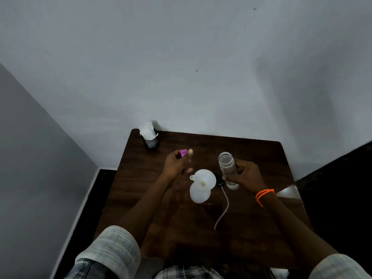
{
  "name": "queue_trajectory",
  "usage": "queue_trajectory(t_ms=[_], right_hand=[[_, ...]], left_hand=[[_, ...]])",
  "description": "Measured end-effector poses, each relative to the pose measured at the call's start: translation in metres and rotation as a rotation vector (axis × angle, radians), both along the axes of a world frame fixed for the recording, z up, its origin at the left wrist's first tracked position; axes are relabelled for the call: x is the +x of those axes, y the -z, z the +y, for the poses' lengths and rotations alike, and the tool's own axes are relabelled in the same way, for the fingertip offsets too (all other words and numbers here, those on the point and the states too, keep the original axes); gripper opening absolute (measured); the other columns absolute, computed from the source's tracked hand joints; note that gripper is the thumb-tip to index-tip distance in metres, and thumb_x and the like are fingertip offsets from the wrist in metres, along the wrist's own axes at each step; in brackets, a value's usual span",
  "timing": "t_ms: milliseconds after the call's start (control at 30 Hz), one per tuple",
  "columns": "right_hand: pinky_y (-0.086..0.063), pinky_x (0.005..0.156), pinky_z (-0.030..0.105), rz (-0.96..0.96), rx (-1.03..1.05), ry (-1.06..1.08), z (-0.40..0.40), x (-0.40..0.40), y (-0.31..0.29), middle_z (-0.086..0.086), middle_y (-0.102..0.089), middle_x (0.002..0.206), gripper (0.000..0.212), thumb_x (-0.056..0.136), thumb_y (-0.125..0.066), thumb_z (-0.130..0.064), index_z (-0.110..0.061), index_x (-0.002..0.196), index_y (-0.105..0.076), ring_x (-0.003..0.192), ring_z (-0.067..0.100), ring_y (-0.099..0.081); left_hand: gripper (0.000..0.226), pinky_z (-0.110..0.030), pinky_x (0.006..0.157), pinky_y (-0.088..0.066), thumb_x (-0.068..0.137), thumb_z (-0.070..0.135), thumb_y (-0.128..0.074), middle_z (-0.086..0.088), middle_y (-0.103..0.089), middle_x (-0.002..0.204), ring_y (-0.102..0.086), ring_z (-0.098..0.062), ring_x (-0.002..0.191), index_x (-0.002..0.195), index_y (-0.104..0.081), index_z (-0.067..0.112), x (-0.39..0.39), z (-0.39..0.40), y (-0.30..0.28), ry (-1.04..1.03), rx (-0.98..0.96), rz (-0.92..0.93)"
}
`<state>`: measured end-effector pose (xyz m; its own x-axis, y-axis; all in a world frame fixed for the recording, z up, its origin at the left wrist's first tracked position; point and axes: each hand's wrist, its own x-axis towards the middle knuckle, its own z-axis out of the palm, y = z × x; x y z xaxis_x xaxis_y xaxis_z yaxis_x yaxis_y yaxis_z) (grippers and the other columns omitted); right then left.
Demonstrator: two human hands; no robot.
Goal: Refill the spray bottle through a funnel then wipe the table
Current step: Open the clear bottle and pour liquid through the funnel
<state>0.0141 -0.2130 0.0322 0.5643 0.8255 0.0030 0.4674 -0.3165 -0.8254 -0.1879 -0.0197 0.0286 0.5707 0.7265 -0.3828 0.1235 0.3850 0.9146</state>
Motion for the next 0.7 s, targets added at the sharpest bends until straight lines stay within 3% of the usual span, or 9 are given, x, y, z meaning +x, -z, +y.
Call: queue_trajectory(t_ms=[133,233,367,600,700], right_hand=[[-0.058,0.090,0.031,-0.041,-0.034,-0.027,-0.007,0.001,0.013,-0.008,-0.076,0.110,0.066,0.056,-0.099,-0.019,-0.018,0.117,-0.075,0.103,0.005,-0.071],[-0.056,0.092,0.035,-0.101,-0.055,-0.046,-0.010,0.002,0.021,-0.007,-0.074,0.114,0.069,0.056,-0.099,-0.024,-0.021,0.120,-0.073,0.106,0.010,-0.069],[-0.054,0.093,0.036,-0.178,-0.079,-0.071,-0.011,0.002,0.025,0.000,-0.073,0.116,0.073,0.057,-0.098,-0.020,-0.015,0.125,-0.071,0.106,0.018,-0.067],[-0.050,0.087,0.028,-0.269,-0.099,-0.155,-0.007,0.001,0.021,0.005,-0.075,0.114,0.063,0.060,-0.096,-0.015,-0.013,0.119,-0.074,0.102,0.016,-0.067],[-0.054,0.087,0.036,-0.283,-0.104,-0.171,-0.007,0.002,0.023,0.010,-0.075,0.113,0.063,0.059,-0.097,-0.013,-0.011,0.118,-0.074,0.100,0.023,-0.069]], left_hand=[[0.039,-0.034,0.067,-0.063,0.087,0.039,-0.078,-0.013,-0.072,0.105,-0.073,-0.020,0.096,0.112,-0.069,0.010,-0.004,-0.005,0.014,0.018,-0.054,0.047],[0.037,-0.034,0.066,-0.063,0.088,0.038,-0.078,-0.020,-0.072,0.101,-0.074,-0.022,0.086,0.109,-0.069,0.009,-0.007,-0.008,0.022,0.037,-0.082,0.072],[0.037,-0.036,0.066,-0.064,0.089,0.033,-0.077,-0.027,-0.071,0.098,-0.072,-0.030,0.083,0.110,-0.068,0.004,-0.010,-0.013,0.028,0.032,-0.113,0.061],[0.039,-0.039,0.068,-0.065,0.091,0.029,-0.075,-0.014,-0.069,0.086,-0.071,-0.029,0.081,0.112,-0.065,-0.002,-0.014,-0.014,0.029,0.027,-0.124,0.026],[0.043,-0.046,0.075,-0.065,0.087,0.034,-0.077,-0.014,-0.070,0.088,-0.072,-0.030,0.081,0.111,-0.066,0.001,-0.014,-0.013,0.031,0.033,-0.134,0.025]])
